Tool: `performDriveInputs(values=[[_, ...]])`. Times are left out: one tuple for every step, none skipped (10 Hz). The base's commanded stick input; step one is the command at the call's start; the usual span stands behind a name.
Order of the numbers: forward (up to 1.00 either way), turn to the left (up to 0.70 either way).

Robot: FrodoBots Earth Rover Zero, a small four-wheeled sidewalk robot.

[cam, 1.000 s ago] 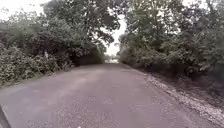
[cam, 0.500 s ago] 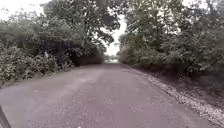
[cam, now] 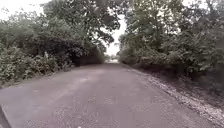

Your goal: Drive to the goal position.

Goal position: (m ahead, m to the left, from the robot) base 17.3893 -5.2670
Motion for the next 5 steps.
performDriveInputs(values=[[0.06,0.01],[0.06,0.01],[0.06,0.01],[0.06,0.01],[0.06,0.01]])
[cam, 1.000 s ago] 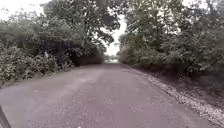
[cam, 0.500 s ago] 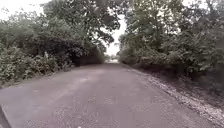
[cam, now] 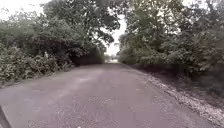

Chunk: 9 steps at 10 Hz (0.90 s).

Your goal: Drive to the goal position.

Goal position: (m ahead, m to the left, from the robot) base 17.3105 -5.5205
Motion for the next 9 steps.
performDriveInputs(values=[[0.06,0.01],[0.06,0.01],[0.06,0.01],[0.06,0.01],[0.06,0.01],[0.06,0.01],[0.06,0.01],[0.06,0.01],[0.06,0.01]])
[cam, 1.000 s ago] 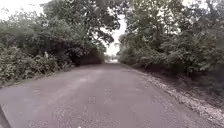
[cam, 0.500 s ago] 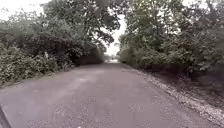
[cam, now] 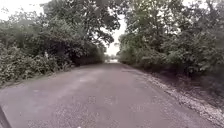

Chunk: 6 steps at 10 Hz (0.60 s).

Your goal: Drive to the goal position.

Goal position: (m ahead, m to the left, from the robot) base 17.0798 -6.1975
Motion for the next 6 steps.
performDriveInputs(values=[[0.06,0.01],[0.06,0.01],[0.06,0.01],[0.06,0.01],[0.06,0.01],[0.06,0.01]])
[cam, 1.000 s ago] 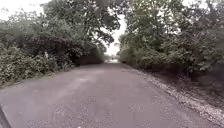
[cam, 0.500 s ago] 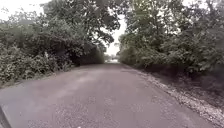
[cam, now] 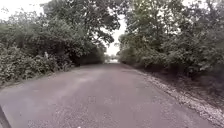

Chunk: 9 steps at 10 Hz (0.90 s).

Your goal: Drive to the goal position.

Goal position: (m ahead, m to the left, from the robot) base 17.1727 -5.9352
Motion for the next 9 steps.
performDriveInputs(values=[[0.06,0.01],[0.06,0.01],[0.06,0.01],[0.06,0.01],[0.06,0.01],[0.06,0.01],[0.06,0.01],[0.06,0.01],[0.06,0.01]])
